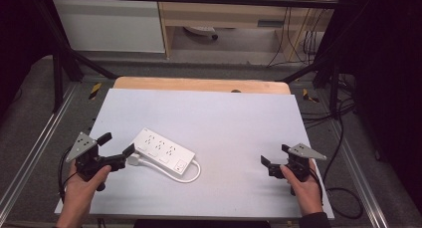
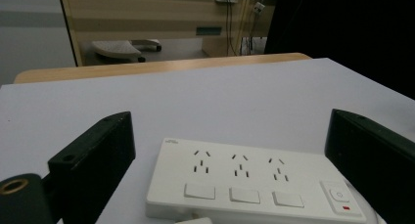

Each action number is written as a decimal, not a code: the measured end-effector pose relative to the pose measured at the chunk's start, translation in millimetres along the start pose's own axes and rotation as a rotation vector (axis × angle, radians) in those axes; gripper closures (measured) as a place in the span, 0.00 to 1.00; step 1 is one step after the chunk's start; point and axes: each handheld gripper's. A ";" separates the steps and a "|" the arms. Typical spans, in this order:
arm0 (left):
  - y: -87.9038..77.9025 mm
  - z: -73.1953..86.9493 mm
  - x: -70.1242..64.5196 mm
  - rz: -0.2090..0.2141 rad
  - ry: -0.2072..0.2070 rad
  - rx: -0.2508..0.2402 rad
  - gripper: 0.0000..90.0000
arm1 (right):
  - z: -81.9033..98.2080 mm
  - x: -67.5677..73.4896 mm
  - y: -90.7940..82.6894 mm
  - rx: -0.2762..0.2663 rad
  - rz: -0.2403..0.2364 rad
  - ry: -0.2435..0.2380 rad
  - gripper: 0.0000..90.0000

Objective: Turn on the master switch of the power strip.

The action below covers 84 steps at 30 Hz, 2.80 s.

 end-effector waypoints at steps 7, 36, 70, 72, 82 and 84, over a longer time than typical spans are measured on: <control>1.8 -4.8 -4.6 -0.002 0.000 -0.004 0.06 | -0.2 -0.3 -0.3 -0.002 0.002 -0.002 0.05; 42.1 -10.8 -33.6 0.048 0.028 0.040 0.07 | 0.0 -3.4 -1.9 -0.005 -0.002 0.018 0.05; 59.0 -1.3 -50.8 0.077 0.042 0.098 0.17 | 0.4 -3.1 -1.4 0.001 -0.004 0.020 0.04; 59.9 -0.7 -51.4 0.078 0.043 0.104 0.17 | 0.5 -3.2 -1.3 0.002 -0.004 0.018 0.04; 62.8 2.1 -54.2 0.088 0.050 0.116 0.14 | 0.4 -3.2 -1.3 0.004 -0.006 0.017 0.04; 63.1 2.3 -54.5 0.088 0.049 0.117 0.13 | 0.4 -3.1 -1.3 0.004 -0.006 0.017 0.04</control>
Point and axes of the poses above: each handheld gripper's, and its own axes: y roughly forward along the jaws, z roughly out of its underside, x roughly to its left, and after that the axes turned 3 degrees about -y, right-handed
